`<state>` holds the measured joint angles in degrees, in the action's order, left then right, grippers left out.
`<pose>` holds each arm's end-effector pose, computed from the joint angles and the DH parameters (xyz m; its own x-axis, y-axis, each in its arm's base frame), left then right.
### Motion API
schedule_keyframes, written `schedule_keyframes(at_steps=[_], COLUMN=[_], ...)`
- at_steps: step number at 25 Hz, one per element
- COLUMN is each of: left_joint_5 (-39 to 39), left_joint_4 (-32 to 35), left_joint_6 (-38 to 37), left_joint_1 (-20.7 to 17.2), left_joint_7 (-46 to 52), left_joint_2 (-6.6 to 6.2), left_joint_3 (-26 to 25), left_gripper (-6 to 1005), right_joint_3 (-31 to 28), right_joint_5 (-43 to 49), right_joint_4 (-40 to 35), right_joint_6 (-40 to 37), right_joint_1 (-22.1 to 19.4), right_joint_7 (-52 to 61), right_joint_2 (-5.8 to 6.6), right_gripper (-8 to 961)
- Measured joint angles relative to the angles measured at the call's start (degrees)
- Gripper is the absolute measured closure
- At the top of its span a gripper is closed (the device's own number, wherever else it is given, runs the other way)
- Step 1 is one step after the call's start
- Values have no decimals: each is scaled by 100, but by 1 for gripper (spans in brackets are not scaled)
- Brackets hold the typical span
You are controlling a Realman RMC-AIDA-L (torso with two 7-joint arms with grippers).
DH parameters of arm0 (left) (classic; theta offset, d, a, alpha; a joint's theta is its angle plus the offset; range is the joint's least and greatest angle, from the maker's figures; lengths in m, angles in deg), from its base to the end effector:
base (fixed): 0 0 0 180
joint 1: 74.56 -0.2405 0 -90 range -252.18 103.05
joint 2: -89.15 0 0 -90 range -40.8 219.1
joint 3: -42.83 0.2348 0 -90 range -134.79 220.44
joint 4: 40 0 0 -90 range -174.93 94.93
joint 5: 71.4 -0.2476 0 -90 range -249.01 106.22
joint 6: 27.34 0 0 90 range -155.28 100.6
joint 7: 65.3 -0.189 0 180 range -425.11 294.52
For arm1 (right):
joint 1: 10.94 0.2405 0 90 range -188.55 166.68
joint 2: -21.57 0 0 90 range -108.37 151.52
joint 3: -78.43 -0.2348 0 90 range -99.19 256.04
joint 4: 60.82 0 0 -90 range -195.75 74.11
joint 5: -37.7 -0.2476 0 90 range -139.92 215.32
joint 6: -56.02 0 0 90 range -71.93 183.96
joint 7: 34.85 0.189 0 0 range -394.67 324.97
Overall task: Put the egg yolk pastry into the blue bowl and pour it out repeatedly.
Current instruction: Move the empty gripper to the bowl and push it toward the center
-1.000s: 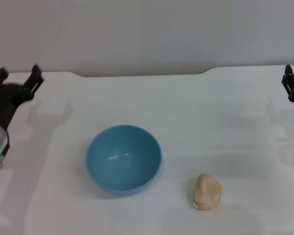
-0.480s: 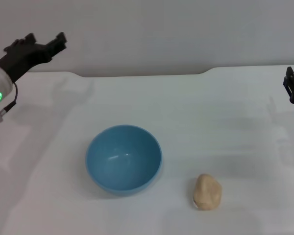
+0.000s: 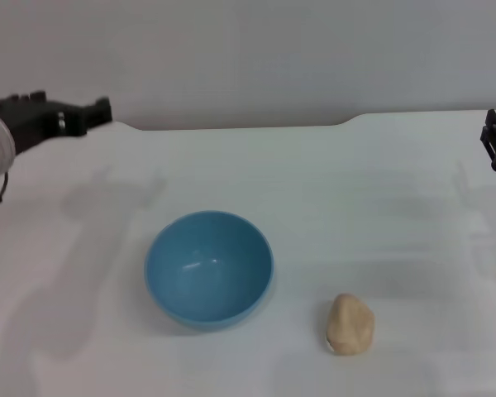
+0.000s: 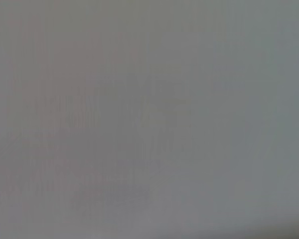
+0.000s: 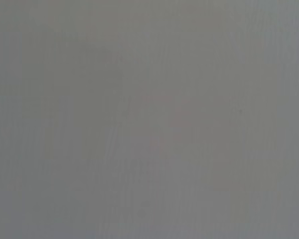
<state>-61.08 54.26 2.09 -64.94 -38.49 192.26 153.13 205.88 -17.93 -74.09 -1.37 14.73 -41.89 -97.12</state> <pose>-0.1831 0.4227 0.0171 0.6883 0.4562 0.5640 0.7039 -0.2319 -0.6714 0.3470 0.4031 -0.0235 0.8084 -0.0392 -0.5874 -0.5880 -0.0062 -0.8088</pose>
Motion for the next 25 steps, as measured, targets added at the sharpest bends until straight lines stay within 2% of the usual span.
schedule_keyframes(at_steps=[1,2,6,7,10,13,19,25], left_joint_5=[268,635,1434,1524,1721,1740,1714,1728], left_joint_4=[237,442,648,634,586,583,376,-440], left_joint_6=[453,994,2811,3182,3868,4178,4451,4506], left_joint_1=[-36,-49,125,227,545,670,854,1277], left_joint_7=[-414,-1003,-2974,-3296,-3593,-3472,-3284,-3110], left_joint_2=[118,319,1312,1444,1426,1450,1470,1476], left_joint_3=[-131,-336,-1458,-1647,-1763,-1836,-1880,-1868], left_gripper=[112,113,113,113,114,114,113,113], right_joint_3=[-1,-1,-1,-1,-1,0,0,-1], right_joint_5=[0,0,0,0,0,2,3,4], right_joint_4=[1,3,108,134,191,233,241,246], right_joint_6=[0,0,-1,-1,12,26,35,41], right_joint_1=[7,15,112,140,190,215,219,213], right_joint_7=[0,0,0,0,0,-1,-6,-21], right_joint_2=[2,2,4,3,3,-1,-5,-5], right_gripper=[329,329,330,330,330,330,328,330])
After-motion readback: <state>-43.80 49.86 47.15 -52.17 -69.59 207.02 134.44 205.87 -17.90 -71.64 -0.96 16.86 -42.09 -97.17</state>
